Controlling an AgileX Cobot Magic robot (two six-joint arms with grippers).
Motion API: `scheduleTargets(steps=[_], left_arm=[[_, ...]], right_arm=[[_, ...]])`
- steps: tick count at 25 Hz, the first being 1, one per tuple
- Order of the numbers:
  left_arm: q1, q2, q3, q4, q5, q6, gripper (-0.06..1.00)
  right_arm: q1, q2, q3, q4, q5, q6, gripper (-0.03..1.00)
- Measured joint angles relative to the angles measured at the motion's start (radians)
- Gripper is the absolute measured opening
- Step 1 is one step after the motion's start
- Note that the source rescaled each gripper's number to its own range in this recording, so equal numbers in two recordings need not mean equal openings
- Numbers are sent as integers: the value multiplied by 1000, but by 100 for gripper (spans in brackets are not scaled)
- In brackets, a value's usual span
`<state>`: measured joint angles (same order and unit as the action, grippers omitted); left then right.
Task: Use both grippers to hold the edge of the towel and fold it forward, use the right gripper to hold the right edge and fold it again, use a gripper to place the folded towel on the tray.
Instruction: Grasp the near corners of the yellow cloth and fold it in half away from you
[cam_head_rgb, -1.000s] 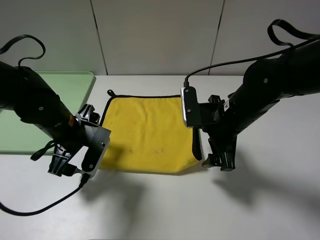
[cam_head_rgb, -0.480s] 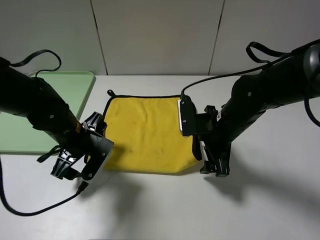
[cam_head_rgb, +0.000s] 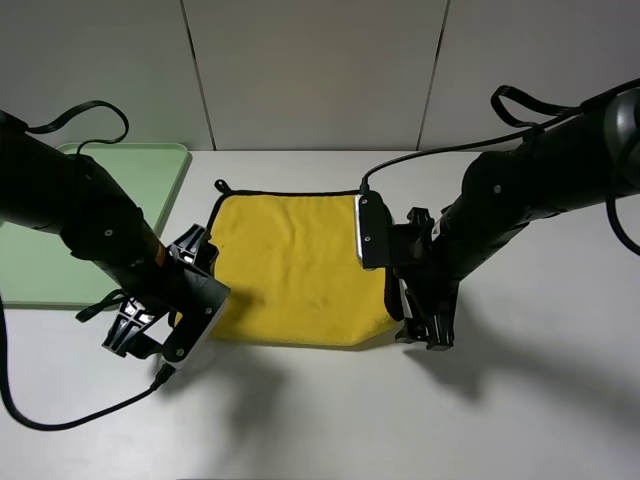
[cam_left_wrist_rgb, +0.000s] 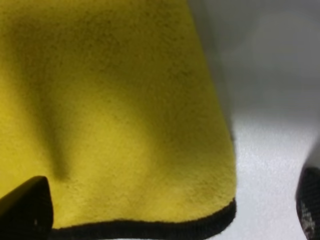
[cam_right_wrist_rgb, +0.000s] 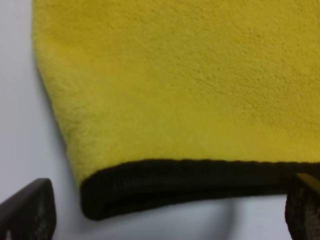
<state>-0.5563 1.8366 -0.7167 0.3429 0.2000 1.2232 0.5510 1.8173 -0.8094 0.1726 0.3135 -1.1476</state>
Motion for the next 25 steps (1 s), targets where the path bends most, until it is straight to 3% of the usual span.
scheduleTargets(steps=[12,20,25], left_arm=[[0,3,0,0,-1,0,97],[0,3,0,0,-1,-10,97],[0,3,0,1,-1,-25,97]], right_arm=[[3,0,0,75,-12,-108,100],[131,0,0,79,-78,-141,100],[129,0,0,79,-80,-141,100]])
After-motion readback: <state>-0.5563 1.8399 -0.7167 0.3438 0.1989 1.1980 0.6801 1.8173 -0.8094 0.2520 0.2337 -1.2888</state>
